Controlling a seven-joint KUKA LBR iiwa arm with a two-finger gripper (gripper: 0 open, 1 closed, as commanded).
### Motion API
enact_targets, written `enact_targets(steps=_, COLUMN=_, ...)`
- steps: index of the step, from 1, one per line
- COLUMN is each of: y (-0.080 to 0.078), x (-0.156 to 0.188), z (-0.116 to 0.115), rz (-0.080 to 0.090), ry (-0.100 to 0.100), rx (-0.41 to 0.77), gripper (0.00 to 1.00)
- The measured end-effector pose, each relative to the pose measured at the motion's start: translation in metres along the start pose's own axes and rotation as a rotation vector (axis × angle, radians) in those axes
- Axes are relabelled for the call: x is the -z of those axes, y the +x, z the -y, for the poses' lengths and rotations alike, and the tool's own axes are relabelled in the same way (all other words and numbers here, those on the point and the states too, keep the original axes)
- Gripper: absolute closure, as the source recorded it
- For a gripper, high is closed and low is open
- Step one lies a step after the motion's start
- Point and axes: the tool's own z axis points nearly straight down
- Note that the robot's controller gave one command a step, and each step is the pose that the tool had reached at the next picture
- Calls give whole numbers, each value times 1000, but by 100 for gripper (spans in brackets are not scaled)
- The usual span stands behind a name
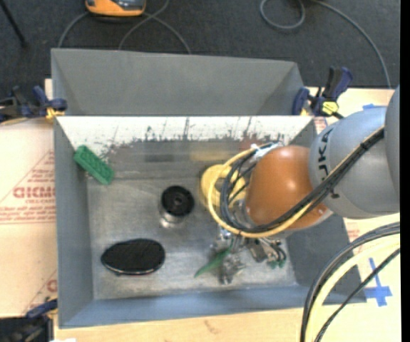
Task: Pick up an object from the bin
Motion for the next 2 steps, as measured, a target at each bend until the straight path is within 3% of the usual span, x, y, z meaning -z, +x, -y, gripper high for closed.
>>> enact_targets(steps=1, y=0, x=0, z=0, rz=0, ry=0, rx=-1, gripper=100)
enact_targets(steps=2, y=-36, x=202, z=8, rz=-4, ry=0, rx=82, gripper=100)
